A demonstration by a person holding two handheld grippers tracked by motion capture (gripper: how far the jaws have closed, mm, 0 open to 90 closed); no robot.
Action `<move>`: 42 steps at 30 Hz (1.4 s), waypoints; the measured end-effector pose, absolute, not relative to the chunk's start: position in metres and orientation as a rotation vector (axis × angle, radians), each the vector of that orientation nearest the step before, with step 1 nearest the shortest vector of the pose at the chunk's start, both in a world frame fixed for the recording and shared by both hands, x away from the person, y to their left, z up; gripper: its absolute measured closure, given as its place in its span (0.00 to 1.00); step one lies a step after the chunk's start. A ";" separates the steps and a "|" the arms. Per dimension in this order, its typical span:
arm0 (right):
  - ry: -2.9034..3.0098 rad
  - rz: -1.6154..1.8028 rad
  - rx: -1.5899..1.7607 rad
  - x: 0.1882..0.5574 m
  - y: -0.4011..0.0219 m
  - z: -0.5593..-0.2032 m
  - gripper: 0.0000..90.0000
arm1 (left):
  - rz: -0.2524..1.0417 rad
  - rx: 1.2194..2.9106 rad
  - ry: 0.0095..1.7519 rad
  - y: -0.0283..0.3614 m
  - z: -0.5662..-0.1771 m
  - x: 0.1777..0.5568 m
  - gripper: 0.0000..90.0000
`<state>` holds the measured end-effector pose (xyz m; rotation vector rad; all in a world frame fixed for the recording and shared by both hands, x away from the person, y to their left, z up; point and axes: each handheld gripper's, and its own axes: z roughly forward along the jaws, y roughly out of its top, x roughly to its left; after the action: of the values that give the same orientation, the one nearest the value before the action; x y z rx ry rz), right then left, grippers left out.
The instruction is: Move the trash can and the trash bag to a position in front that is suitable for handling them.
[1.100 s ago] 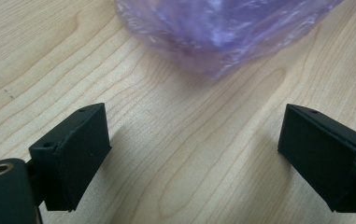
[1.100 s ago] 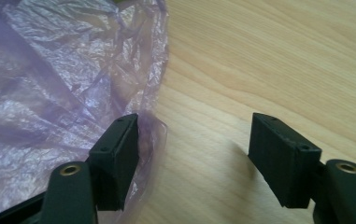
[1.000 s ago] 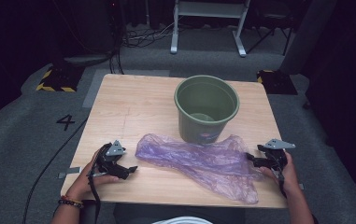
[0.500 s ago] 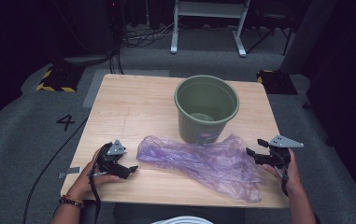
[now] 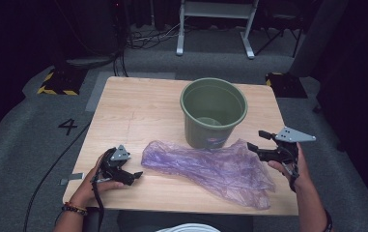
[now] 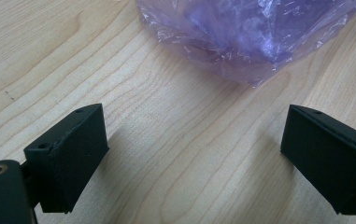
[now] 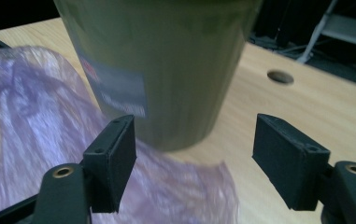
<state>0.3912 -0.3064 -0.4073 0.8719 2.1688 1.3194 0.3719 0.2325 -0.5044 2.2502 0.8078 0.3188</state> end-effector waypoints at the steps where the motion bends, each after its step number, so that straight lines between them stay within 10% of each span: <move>1: 2.168 1.320 0.851 0.392 -0.303 -0.402 0.34 | 0.319 2.250 0.808 0.233 -0.504 0.372 0.08; 35: 2.284 1.294 0.520 0.417 -0.207 -0.339 0.35 | 0.321 2.251 0.808 0.233 -0.504 0.372 0.08; 42: 2.417 1.261 0.468 0.424 -0.184 -0.343 0.53 | 0.321 2.251 0.807 0.233 -0.504 0.372 0.08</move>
<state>0.4239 -0.1843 -0.3430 0.4676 2.4174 1.2605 0.3720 0.2326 -0.5043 2.2511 0.8071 0.3211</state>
